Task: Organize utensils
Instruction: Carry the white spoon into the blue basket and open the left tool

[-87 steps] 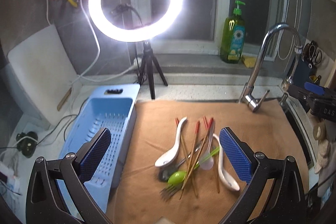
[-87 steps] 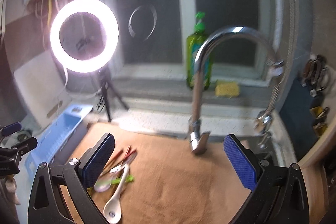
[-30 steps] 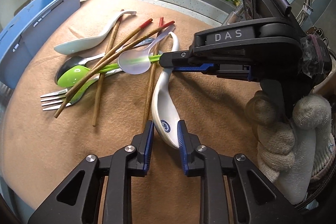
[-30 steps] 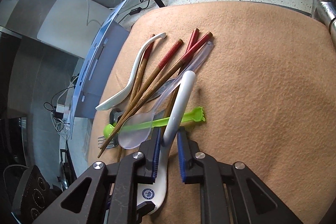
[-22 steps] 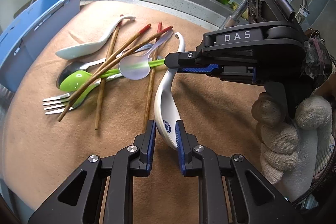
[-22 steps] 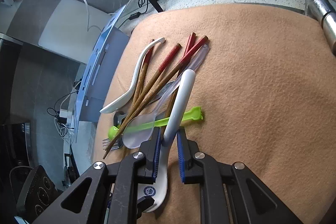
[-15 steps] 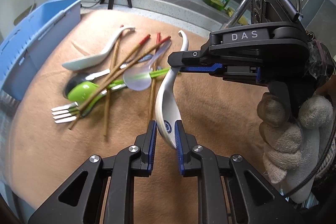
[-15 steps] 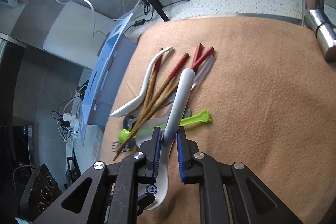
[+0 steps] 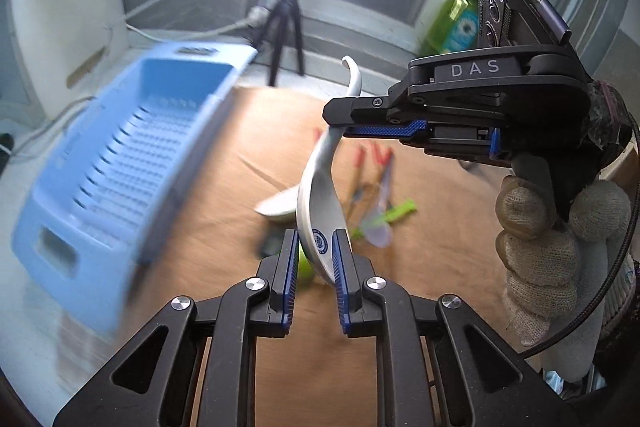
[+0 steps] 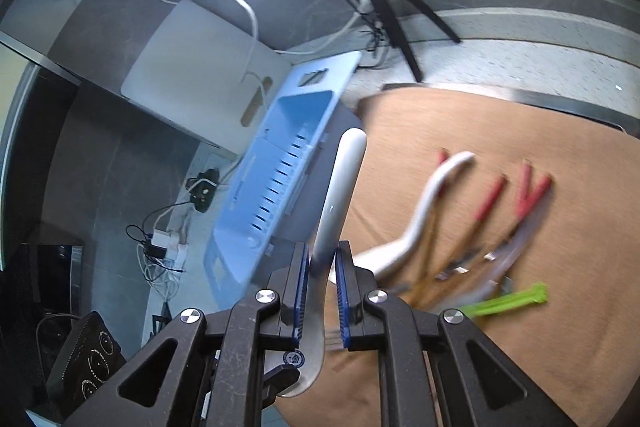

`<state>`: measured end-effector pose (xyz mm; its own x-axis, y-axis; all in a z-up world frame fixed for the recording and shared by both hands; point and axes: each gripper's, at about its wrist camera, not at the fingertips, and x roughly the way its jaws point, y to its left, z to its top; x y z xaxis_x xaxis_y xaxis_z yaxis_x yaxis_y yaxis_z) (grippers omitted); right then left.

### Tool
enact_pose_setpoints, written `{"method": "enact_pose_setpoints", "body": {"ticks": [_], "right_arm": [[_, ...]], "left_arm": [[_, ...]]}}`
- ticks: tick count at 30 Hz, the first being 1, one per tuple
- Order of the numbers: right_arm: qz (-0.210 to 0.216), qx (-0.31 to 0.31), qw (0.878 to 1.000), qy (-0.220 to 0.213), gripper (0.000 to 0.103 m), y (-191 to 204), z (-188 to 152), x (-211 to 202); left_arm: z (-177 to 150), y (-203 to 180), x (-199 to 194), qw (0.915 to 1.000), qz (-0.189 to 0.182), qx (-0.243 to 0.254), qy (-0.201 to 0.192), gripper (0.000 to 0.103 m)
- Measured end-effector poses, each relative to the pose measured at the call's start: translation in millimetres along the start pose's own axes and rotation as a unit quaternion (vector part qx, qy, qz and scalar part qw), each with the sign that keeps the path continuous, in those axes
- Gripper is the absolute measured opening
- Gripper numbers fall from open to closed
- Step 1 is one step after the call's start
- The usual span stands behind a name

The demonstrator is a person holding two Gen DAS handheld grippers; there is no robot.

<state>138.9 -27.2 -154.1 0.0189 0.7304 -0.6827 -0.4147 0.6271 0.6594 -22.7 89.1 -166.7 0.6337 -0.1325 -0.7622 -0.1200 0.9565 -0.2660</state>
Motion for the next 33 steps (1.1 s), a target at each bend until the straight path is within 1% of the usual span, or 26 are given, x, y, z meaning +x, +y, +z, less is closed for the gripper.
{"method": "enact_pose_setpoints", "body": {"ticks": [3,7,13,18,23,24,25,27,30,31,32,33], "right_arm": [[0.004,-0.009,1.0,-0.001,0.012,21,11,19],[0.011,-0.015,1.0,0.007,0.012,47,26,55],[0.011,-0.013,1.0,0.026,0.012,68,36,103],[-0.008,-0.021,0.999,0.036,0.012,78,37,131],[-0.037,-0.039,0.998,0.029,0.015,85,39,137],[-0.038,-0.041,0.998,0.027,0.021,86,40,136],[-0.039,-0.042,0.998,0.025,0.032,86,41,134],[-0.044,-0.046,0.998,0.012,0.044,88,41,128],[-0.054,-0.059,0.997,-0.001,0.044,89,39,117],[-0.056,-0.062,0.996,-0.003,0.044,89,39,114],[-0.058,-0.065,0.996,-0.006,0.044,89,38,110],[-0.06,-0.067,0.996,-0.008,0.045,89,36,105]], "left_arm": [[9,27,-3,1.0,0.007,-0.003,-0.004,0.015],[17,64,-4,0.9998,0.013,-0.012,-0.003,0.015],[21,108,-2,0.9996,0.021,-0.02,0.007,0.015],[22,129,4,0.9994,0.025,-0.022,0.012,0.011],[23,136,3,0.9993,0.027,-0.022,0.014,0.012],[23,136,2,0.9993,0.026,-0.022,0.013,0.012],[23,135,1,0.9993,0.028,-0.022,0.011,0.012],[23,134,-1,0.9993,0.03,-0.021,0.008,0.016],[23,130,-3,0.9993,0.03,-0.022,0.006,0.017],[23,128,-4,0.9993,0.03,-0.02,0.006,0.019],[23,126,-5,0.9994,0.031,-0.017,0.004,0.025],[23,123,-6,0.9993,0.033,-0.014,0.001,0.028]]}}
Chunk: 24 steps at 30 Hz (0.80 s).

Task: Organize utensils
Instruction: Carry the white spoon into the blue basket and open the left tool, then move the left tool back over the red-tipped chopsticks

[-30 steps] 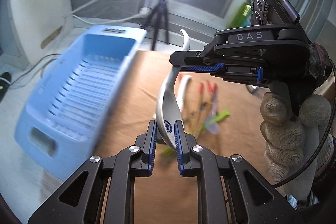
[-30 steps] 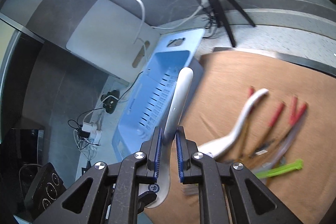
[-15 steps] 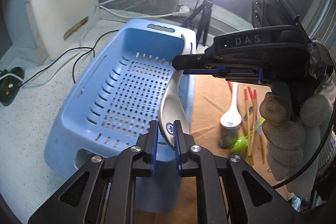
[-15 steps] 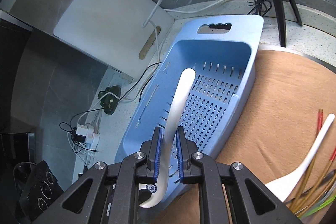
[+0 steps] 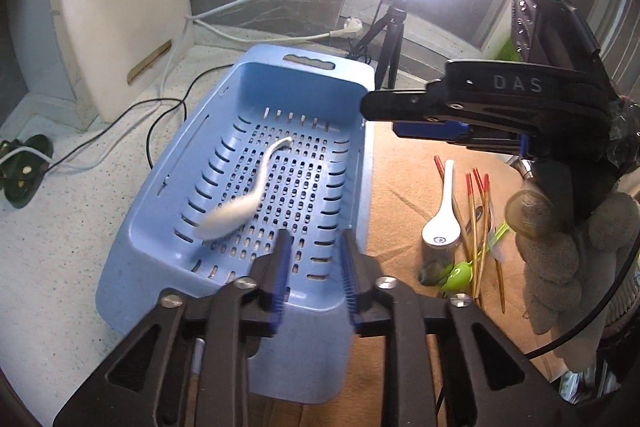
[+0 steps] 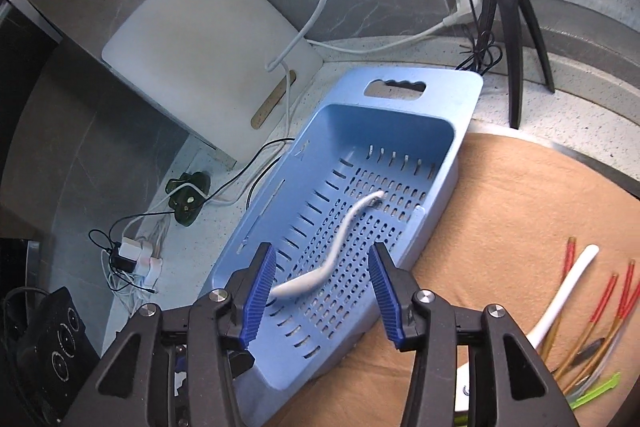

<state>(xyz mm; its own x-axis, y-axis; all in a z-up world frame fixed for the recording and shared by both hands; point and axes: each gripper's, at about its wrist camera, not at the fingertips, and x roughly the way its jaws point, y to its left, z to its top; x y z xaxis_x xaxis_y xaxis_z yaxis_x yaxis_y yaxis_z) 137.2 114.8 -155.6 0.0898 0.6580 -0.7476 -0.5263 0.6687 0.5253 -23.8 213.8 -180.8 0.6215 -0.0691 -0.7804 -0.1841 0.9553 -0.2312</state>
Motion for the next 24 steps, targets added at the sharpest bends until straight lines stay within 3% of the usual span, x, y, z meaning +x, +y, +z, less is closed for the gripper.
{"method": "enact_pose_setpoints", "body": {"ticks": [6,10,15,20,22,24], "right_arm": [[-0.02,-0.017,0.999,-0.03,0.049,-9,-9,-36],[-0.025,-0.021,0.998,-0.047,0.052,-18,-15,-61],[-0.018,0.013,0.997,-0.078,0.052,-52,-28,-100],[-0.037,0.039,0.993,-0.102,0.053,-86,-42,-133],[-0.047,0.045,0.993,-0.104,0.062,-99,-46,-143],[-0.066,0.049,0.991,-0.104,0.063,-112,-50,-152]], "left_arm": [[-1,-18,-5,1.0,0.002,0.008,-0.006,0.037],[-2,-30,-8,0.9999,0.0,0.013,-0.007,0.037],[-5,-46,-9,0.9998,-0.009,0.018,-0.007,0.037],[-7,-68,-7,0.9992,-0.022,0.034,-0.004,0.037],[-7,-77,-4,0.9987,-0.029,0.042,-0.001,0.037],[-6,-87,0,0.998,-0.037,0.05,0.003,0.037]]}}
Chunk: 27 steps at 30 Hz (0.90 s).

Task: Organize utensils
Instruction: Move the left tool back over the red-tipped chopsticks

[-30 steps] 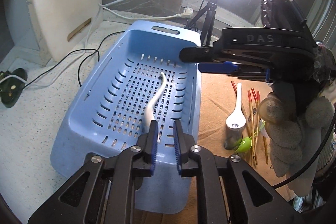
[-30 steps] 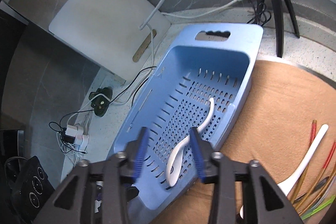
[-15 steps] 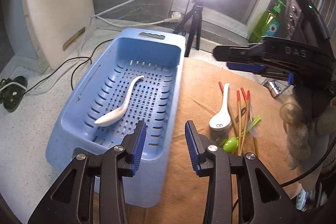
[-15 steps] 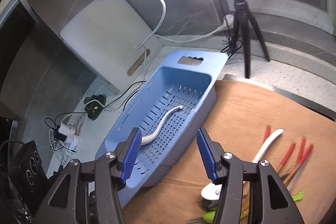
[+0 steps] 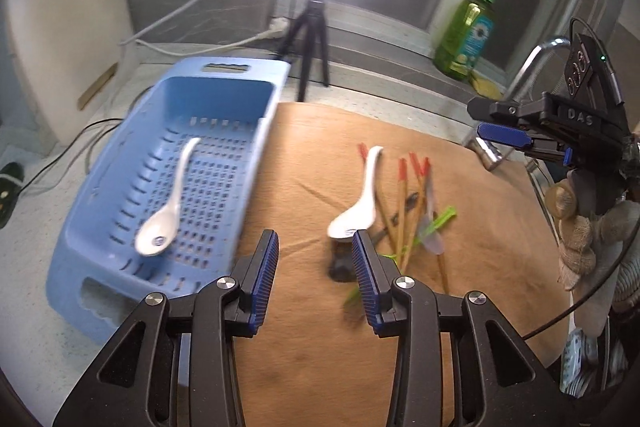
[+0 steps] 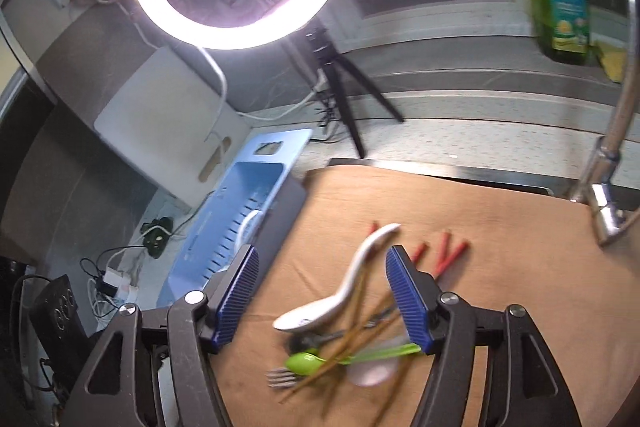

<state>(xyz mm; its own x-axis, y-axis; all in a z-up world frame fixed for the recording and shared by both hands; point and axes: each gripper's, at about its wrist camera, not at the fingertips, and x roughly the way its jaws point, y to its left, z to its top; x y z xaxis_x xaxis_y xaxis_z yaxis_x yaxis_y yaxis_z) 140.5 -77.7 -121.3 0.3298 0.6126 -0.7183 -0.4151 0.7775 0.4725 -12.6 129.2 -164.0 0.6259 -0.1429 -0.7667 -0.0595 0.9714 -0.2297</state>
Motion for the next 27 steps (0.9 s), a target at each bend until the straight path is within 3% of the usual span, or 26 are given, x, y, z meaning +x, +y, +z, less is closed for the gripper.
{"method": "enact_pose_setpoints", "body": {"ticks": [7,17,27], "right_arm": [[-0.034,0.035,0.998,0.03,0.063,-41,-7,-12],[-0.018,0.073,0.996,0.044,0.062,-63,-16,-9],[0.021,0.099,0.991,0.083,0.04,-62,-20,21]], "left_arm": [[9,-30,19,0.9986,-0.039,0.029,0.019,0.037],[18,-56,45,0.9947,-0.061,0.068,0.048,0.037],[20,-63,58,0.9921,-0.076,0.075,0.065,0.036]]}}
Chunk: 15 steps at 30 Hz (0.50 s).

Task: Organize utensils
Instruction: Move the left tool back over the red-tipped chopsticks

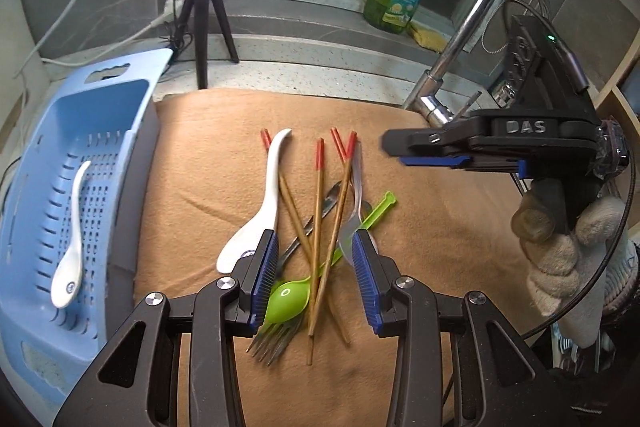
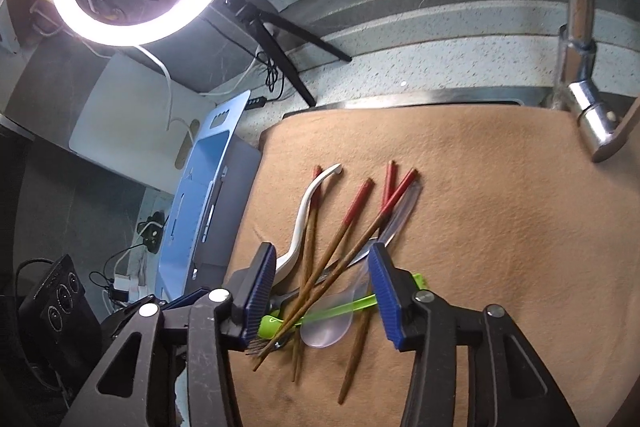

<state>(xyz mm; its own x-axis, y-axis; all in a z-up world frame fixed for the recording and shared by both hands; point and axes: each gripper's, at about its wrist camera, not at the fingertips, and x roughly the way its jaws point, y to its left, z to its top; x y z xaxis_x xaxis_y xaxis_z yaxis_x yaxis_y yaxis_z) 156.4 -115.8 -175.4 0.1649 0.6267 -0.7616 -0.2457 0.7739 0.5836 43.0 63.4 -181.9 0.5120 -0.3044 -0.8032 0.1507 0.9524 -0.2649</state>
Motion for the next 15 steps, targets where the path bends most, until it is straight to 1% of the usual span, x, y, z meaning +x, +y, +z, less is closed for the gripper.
{"method": "enact_pose_setpoints", "body": {"ticks": [1,3,5,7,8,13,15], "right_arm": [[0.004,0.002,1.0,0.009,0.036,1,1,7],[0.007,0.006,1.0,0.023,0.032,2,2,18],[0.008,0.012,0.999,0.033,0.028,2,3,26],[0.01,0.02,0.999,0.042,0.022,1,3,35],[0.008,0.024,0.999,0.046,0.021,1,3,38],[0.001,0.035,0.998,0.056,0.016,-2,4,48],[-0.002,0.04,0.998,0.058,0.015,-4,4,51]], "left_arm": [[1,0,2,1.0,0.0,0.002,0.002,0.036],[4,-1,8,0.9999,0.0,0.01,0.009,0.029],[7,-2,16,0.9997,-0.002,0.018,0.017,0.024],[10,-2,23,0.9994,-0.006,0.022,0.026,0.02],[11,-2,26,0.9992,-0.008,0.024,0.03,0.018],[19,-1,45,0.9977,-0.01,0.038,0.055,0.016],[21,-2,51,0.9969,-0.013,0.045,0.063,0.016]]}}
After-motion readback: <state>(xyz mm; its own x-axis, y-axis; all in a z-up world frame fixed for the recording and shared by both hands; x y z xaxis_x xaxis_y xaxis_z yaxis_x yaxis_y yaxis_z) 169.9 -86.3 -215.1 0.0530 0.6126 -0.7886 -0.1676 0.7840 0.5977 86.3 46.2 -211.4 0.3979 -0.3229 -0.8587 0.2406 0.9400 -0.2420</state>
